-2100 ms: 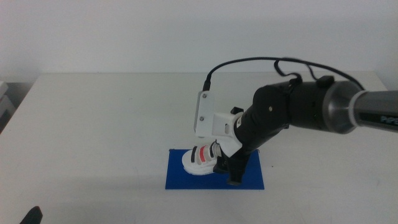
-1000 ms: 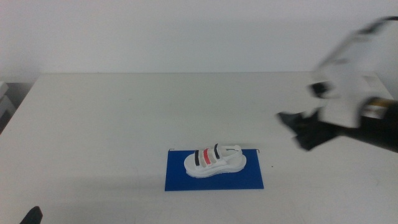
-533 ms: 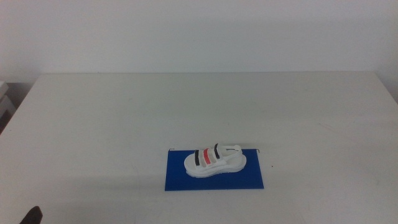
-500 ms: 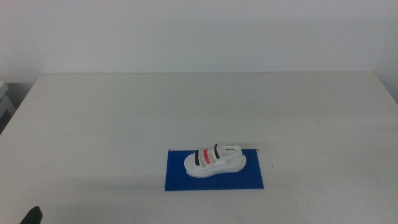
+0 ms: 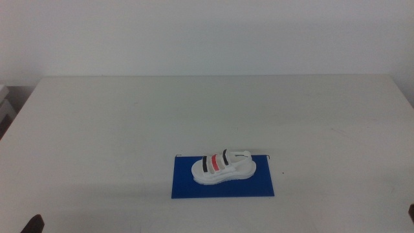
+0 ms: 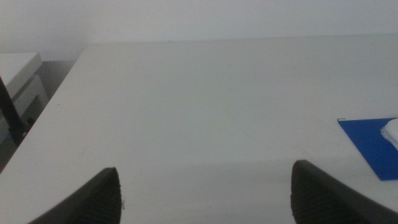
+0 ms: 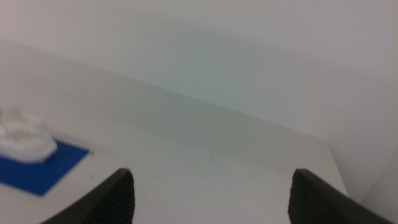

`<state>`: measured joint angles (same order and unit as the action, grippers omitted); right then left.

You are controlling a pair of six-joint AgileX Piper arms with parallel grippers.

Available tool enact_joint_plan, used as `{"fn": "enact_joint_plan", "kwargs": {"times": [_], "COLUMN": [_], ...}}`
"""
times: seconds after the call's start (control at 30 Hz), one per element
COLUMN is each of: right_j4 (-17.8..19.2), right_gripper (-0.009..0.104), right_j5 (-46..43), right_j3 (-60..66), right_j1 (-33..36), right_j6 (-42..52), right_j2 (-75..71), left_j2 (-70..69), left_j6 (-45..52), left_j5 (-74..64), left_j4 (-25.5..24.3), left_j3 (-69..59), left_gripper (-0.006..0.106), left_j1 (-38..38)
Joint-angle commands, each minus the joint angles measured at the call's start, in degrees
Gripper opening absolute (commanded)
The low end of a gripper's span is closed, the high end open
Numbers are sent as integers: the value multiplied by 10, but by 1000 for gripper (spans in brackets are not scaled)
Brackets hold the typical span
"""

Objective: Use one arm to grab the shoe from the table and place it on the mat.

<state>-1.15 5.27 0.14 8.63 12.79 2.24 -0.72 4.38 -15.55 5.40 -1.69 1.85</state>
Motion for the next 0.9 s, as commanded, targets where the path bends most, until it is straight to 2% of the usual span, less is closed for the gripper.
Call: {"fn": "enact_joint_plan", "kwargs": {"times": [0.0,0.2,0.4,0.6,0.87], "right_j4": [30,19,3,-23,-32], "right_gripper": [63,63,63,63,63], "right_j5": [-45,-44,-88,-85,-85], "right_j3": [5,18,18,18,18], "right_j1": [-4,-4,-4,-4,-4], "right_j6": [3,3,3,3,3], "right_j2": [-9,-39,-43,-43,-43], "left_j2": [-8,-8,-7,-7,-7], "left_j6": [-3,-3,-3,-3,-3], "left_j5": [46,46,46,46,46], "left_j4": [4,4,4,4,4], "left_j3": [-4,-4,-4,-4,-4], "left_gripper": [94,94,94,94,94], "left_j1": [3,3,3,3,3]}}
